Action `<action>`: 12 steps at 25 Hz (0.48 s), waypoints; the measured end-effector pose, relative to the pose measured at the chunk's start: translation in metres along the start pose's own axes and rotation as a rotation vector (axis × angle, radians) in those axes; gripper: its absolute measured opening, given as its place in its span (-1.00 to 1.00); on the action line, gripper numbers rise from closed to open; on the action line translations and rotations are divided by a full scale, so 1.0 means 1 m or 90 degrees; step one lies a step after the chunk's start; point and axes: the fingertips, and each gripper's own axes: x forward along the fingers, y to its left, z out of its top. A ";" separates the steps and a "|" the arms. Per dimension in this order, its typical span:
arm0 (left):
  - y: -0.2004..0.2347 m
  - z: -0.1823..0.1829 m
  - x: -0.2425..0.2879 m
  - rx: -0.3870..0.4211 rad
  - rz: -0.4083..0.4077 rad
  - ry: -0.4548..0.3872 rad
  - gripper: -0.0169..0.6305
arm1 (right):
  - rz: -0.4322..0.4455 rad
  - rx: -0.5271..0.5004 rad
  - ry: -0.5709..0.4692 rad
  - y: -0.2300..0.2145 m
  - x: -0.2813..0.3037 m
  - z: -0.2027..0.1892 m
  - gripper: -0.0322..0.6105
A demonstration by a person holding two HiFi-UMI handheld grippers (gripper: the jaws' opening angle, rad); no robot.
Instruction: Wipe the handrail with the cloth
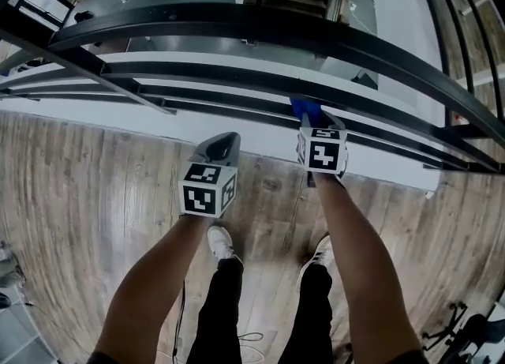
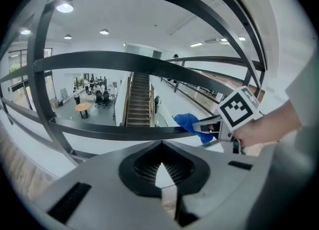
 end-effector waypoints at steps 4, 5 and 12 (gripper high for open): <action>-0.056 0.012 0.027 0.015 -0.025 0.001 -0.95 | -0.012 0.014 -0.002 -0.057 -0.016 -0.015 -0.49; -0.071 0.015 0.035 0.021 -0.032 0.001 -0.95 | -0.017 0.022 -0.003 -0.073 -0.020 -0.019 -0.49; -0.182 0.026 0.091 0.054 -0.076 0.021 -0.95 | -0.054 0.055 0.001 -0.195 -0.052 -0.053 -0.49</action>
